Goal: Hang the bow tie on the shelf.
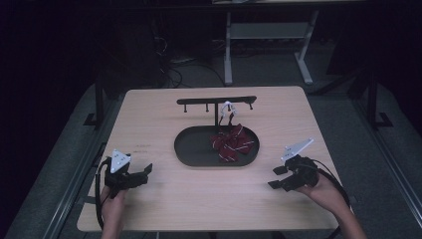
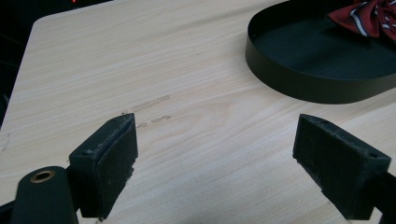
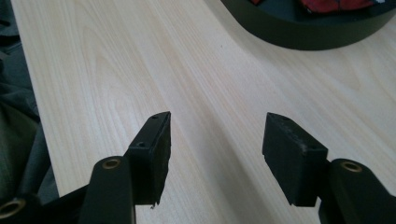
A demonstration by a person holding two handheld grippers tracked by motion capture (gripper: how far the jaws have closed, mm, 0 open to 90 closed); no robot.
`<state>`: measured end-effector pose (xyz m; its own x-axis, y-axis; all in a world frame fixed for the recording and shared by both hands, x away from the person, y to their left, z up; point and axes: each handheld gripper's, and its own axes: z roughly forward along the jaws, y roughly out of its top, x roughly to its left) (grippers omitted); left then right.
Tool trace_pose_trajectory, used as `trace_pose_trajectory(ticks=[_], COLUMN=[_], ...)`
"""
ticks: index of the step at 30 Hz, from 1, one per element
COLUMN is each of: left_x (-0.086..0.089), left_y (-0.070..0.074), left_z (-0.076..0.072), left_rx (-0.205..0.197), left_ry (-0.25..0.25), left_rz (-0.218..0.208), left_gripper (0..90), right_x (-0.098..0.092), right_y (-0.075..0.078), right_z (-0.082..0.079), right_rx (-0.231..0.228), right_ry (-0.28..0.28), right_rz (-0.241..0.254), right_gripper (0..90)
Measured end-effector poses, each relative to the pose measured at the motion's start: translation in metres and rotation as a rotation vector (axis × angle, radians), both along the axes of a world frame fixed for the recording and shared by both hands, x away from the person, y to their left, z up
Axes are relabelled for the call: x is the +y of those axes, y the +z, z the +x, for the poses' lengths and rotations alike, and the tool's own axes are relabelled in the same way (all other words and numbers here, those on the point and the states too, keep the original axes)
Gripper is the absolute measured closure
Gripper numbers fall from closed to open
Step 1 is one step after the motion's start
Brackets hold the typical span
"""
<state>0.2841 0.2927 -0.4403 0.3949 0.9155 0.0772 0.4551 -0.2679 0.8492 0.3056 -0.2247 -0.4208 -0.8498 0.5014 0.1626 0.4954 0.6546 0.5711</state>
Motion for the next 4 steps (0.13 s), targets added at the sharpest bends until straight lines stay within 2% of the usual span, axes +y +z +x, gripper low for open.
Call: trace_pose_trajectory(ticks=[4], left_x=[-0.0008], left_y=[0.0001], left_z=[0.0001], left_rx=[-0.002], left_ry=[-0.003], left_rz=[0.003], left_gripper=[13.5], right_x=[-0.0016], right_y=[-0.0054], right_z=[-0.0083], right_rx=[-0.016], right_ry=[-0.018], right_rz=[0.016], right_gripper=[40.5])
